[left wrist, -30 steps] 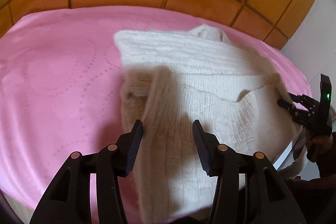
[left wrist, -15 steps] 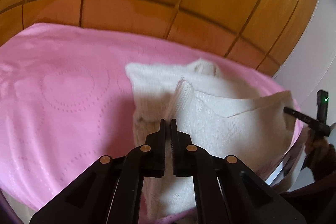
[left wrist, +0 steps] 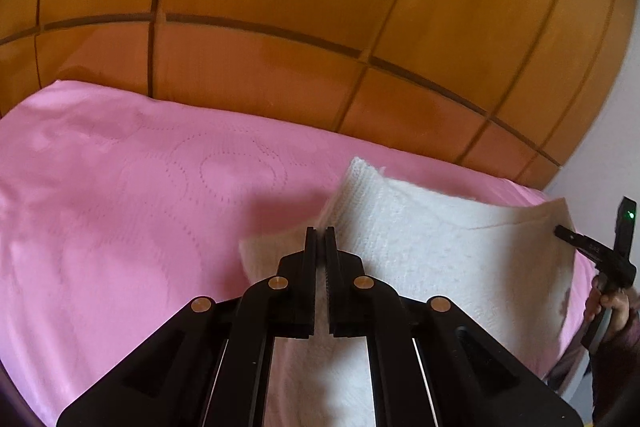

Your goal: Fold small clothes

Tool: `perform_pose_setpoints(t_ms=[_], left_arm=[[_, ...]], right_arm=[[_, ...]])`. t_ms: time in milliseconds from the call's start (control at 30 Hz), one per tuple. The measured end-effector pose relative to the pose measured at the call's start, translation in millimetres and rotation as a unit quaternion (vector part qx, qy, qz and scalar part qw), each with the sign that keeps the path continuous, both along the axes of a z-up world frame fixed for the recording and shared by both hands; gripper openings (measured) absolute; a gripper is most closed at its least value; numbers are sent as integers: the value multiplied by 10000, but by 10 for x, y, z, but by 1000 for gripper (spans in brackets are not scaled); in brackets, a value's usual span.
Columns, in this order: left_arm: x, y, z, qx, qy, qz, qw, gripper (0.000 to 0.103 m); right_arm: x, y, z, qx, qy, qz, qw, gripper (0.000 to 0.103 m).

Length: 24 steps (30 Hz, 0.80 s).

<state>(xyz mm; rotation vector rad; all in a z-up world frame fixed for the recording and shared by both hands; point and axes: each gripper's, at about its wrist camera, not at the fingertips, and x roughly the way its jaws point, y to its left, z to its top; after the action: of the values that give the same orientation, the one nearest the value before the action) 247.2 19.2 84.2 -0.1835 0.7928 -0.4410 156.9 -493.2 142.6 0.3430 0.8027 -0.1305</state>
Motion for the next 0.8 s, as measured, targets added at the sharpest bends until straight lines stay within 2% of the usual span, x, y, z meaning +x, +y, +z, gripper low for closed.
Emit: perform_pose_setpoints(t_ms=[133, 233, 300, 333, 367, 400, 433, 533, 600, 667, 700, 733, 767, 800], left_arm=[[398, -240, -241, 509, 250, 136, 9983, 3], [575, -344, -506, 825, 575, 214, 9947, 3], [644, -370, -630, 982, 720, 339, 9920, 3], [645, -372, -654, 963, 762, 328, 9919, 3], [642, -363, -652, 978, 759, 359, 9917, 3], [628, -336, -627, 1072, 698, 527, 9904, 3], [635, -321, -590, 1077, 702, 589, 9900, 7], [555, -207, -419, 682, 634, 622, 9937, 14], [424, -226, -276, 403, 536, 307, 9973, 14], [304, -302, -209, 217, 479, -21, 9986, 15], [235, -369, -198, 126, 489, -256, 9984, 28], [199, -409, -219, 66, 509, -377, 9980, 52], [159, -466, -237, 3, 520, -492, 9974, 60], [128, -535, -267, -16, 519, -595, 9969, 63]], right_arm=[[376, -107, -324, -13, 398, -225, 9990, 6], [525, -120, -664, 16, 841, -265, 9961, 7], [536, -146, -797, 63, 953, -321, 9949, 8], [528, -178, -842, 123, 966, -357, 9946, 13], [513, -211, -853, 146, 949, -426, 9945, 29], [474, -262, -832, 157, 881, -561, 9944, 36], [426, -291, -796, 178, 816, -634, 9945, 43], [324, -413, -662, 77, 662, -884, 9938, 46], [219, -407, -490, 72, 436, -910, 9949, 46], [171, -312, -375, 174, 258, -692, 9971, 46], [154, -225, -325, 251, 195, -492, 9983, 46], [159, -81, -290, 334, 165, -167, 9992, 46], [165, 67, -284, 347, 192, 107, 9992, 46], [169, 182, -293, 328, 237, 280, 9988, 46]])
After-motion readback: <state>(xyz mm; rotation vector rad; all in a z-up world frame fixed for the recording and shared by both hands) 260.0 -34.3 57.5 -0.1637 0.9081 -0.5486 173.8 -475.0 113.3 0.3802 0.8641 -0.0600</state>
